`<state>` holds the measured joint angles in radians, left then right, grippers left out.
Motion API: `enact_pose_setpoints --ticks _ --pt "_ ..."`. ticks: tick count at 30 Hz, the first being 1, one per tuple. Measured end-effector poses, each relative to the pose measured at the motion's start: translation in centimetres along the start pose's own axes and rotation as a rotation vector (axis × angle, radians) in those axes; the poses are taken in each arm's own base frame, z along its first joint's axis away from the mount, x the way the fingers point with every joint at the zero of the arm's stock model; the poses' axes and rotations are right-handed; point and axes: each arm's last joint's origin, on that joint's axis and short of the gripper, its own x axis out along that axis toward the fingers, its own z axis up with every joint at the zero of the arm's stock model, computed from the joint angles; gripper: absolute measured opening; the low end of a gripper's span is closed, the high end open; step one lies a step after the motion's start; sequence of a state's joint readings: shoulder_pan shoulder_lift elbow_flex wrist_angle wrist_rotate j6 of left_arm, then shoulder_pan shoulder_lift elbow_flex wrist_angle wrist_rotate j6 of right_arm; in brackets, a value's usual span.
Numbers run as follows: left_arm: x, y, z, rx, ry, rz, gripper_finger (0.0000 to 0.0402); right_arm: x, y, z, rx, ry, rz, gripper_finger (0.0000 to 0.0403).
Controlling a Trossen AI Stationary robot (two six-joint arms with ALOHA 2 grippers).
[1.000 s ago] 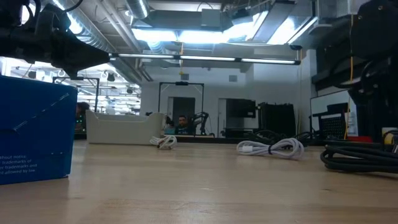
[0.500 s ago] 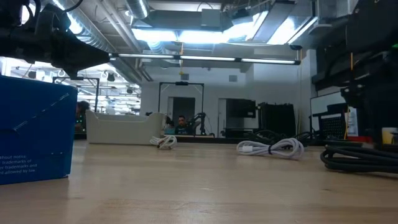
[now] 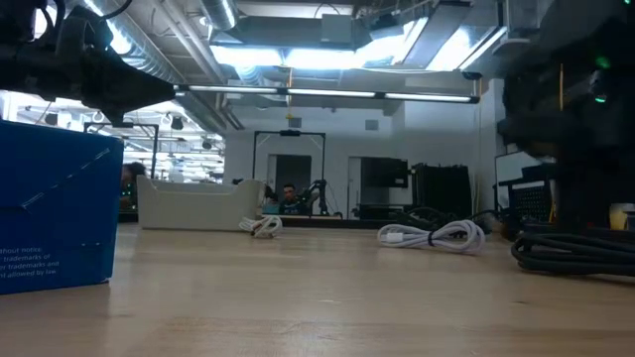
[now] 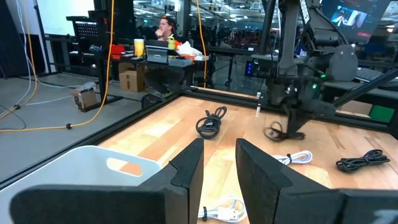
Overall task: Pick and place USB-C Cables
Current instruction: Put the top black charger cable into the white bin
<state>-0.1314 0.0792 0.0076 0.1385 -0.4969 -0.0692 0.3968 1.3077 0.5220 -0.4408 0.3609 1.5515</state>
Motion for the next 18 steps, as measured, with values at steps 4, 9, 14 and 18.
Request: enact_pose_setpoints --ticks 4,9,14,18 --pt "0.0 0.0 0.0 0.000 0.000 0.000 0.0086 -0.4 2.3 1.8 -0.031 -0.259 0.148 0.0002" --pt "0.0 0.0 0.0 0.000 0.000 0.000 0.0086 -2.0 5.7 5.5 -0.150 -0.492 0.217 0.0002" --pt "0.0 0.0 0.0 0.000 0.000 0.000 0.0086 -4.2 9.6 10.0 -0.361 -0.690 0.347 0.0001" --pt "0.0 0.0 0.0 0.000 0.000 0.000 0.0086 -4.7 12.1 13.2 -0.510 -0.788 0.425 0.0001"
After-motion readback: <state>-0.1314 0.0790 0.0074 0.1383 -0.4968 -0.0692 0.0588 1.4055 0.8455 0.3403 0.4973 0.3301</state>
